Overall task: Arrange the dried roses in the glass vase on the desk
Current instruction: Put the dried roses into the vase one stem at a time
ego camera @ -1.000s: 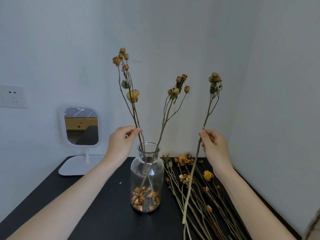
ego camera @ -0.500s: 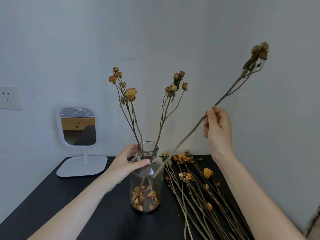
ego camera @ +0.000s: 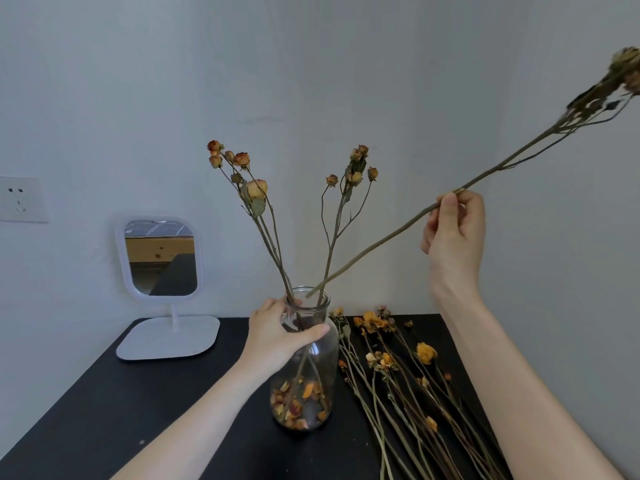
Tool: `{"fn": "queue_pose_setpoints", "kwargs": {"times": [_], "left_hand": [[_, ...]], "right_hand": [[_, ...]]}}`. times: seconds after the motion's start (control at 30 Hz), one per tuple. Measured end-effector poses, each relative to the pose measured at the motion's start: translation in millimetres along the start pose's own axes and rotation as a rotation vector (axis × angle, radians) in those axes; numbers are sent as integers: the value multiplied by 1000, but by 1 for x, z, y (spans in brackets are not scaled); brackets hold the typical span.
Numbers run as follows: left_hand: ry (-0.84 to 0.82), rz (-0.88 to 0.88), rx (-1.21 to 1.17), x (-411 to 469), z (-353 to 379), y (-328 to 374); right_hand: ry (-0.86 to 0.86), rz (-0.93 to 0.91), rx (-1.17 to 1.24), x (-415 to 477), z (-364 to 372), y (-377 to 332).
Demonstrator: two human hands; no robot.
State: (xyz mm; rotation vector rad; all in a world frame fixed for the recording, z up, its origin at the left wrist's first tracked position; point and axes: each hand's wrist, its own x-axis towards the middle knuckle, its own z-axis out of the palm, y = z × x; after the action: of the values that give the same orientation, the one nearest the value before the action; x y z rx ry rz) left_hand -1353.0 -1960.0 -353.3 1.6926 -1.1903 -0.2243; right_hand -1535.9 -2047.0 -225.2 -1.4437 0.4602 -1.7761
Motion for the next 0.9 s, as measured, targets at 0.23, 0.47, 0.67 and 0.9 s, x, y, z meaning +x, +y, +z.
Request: {"fn": "queue_pose_setpoints", "kwargs": {"times": [0.23, 0.47, 0.67, 0.9], "left_hand": [[0, -101, -94, 2, 9, -7], [-38, -92, -430, -4, 11, -6], [-17, -69, -425, -4, 13, -7], [-11, -82, -398, -4, 14, -9]], "right_hand": [[-243, 33, -202, -23, 14, 34], [-500, 94, -406, -47, 26, 63], [-683, 185, -522, -53, 28, 72], [-609, 225, -326, -52, 27, 69]]}}
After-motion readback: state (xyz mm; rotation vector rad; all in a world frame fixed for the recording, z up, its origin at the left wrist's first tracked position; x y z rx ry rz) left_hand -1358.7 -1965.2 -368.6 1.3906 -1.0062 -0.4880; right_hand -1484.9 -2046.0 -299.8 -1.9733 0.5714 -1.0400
